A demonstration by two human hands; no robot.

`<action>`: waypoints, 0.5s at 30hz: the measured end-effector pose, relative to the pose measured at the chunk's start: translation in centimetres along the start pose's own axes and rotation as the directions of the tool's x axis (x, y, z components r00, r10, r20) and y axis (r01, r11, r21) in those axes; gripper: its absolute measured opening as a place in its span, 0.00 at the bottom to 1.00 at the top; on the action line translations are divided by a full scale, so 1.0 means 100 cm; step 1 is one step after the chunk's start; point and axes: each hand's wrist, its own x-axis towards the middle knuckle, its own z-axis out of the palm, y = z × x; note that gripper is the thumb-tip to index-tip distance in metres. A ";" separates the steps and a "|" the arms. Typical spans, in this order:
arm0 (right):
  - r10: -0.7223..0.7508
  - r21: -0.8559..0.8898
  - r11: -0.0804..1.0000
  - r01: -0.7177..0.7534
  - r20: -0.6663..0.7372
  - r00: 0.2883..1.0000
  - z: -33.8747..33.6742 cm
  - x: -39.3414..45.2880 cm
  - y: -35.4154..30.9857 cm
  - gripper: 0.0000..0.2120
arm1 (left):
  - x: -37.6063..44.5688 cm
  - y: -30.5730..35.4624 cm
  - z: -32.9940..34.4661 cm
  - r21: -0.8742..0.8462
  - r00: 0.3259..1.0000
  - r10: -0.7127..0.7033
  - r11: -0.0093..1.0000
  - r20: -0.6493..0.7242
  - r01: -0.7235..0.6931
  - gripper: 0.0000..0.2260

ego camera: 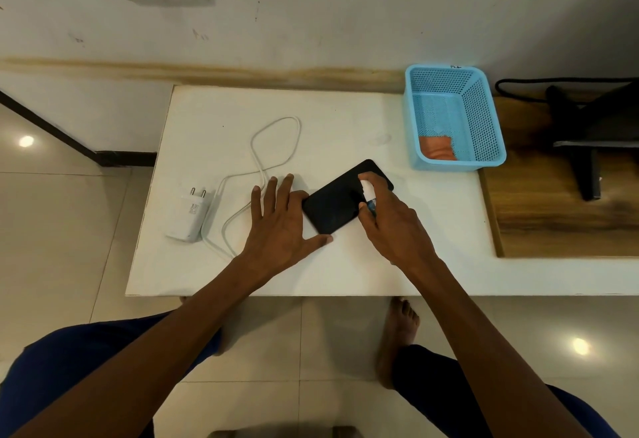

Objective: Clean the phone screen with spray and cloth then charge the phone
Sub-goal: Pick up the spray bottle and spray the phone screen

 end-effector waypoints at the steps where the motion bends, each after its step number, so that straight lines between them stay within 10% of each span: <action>1: -0.003 0.012 1.000 0.003 -0.010 1.000 -0.002 -0.001 0.001 0.25 | 0.000 0.000 0.000 0.001 1.000 0.000 1.000 0.001 0.000 0.40; 15: 0.044 0.008 0.999 -0.044 -0.075 0.996 -0.015 0.001 0.018 0.21 | 0.005 0.006 -0.001 -0.007 0.999 -0.014 1.000 0.032 0.014 0.41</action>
